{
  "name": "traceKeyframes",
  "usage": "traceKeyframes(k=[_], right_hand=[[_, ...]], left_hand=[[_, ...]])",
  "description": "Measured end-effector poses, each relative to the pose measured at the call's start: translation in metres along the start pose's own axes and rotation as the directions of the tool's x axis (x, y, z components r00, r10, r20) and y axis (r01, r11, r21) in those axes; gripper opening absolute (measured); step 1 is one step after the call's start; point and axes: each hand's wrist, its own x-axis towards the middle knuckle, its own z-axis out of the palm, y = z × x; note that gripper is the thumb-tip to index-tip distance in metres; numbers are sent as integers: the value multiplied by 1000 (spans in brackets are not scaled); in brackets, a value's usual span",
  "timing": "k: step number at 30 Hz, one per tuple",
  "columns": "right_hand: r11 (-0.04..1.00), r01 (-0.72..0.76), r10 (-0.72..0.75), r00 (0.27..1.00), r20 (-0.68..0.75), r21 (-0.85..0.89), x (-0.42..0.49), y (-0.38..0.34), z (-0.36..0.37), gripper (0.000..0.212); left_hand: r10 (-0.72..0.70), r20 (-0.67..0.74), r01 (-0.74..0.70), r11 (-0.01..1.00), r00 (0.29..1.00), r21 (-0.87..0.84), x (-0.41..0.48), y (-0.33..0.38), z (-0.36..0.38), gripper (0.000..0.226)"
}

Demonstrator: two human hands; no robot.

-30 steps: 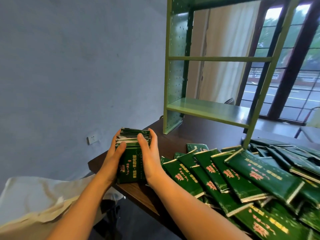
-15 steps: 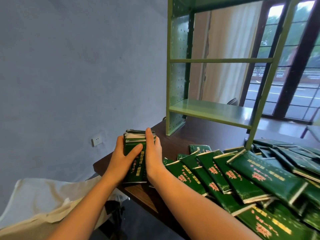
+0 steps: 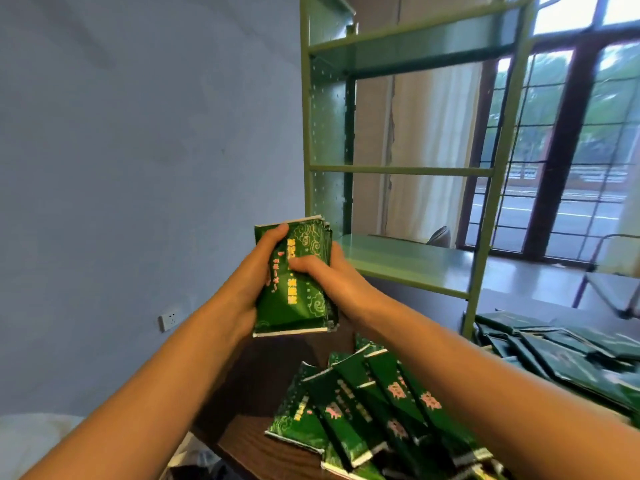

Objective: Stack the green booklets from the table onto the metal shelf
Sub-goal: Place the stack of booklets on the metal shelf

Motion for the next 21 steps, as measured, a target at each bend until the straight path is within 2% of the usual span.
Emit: traceKeyframes(k=[4,9,12,14,16,18,19,21], right_hand=[[997,-4,4,1000,-6,-77,2,-17,-27,55],[972,-65,83,994,72,-226,5,-32,-61,56],[970,-64,73,997,29,-236,13,-41,-80,18],[965,-112,106,994,-37,-238,21,-44,-91,6],[952,-164,139,984,-111,-259,33,-44,-104,10],[941,-203,160,972,-172,-271,45,-43,-117,16],[938,-224,173,964,-203,-266,54,-41,-124,22],[936,-269,209,944,-256,-228,67,-36,-134,35]], left_hand=[[-13,81,19,997,997,-71,14,8,31,38],[-44,112,48,998,993,-33,36,5,50,43],[-20,108,24,999,994,-31,54,4,57,58],[15,56,-15,1000,998,2,71,-4,59,70],[113,-44,-106,986,993,130,90,-17,61,70],[233,-113,-184,925,966,332,108,-33,59,58],[278,-101,-206,870,955,449,121,-42,56,51],[301,-28,-195,682,953,704,139,-59,46,40]])
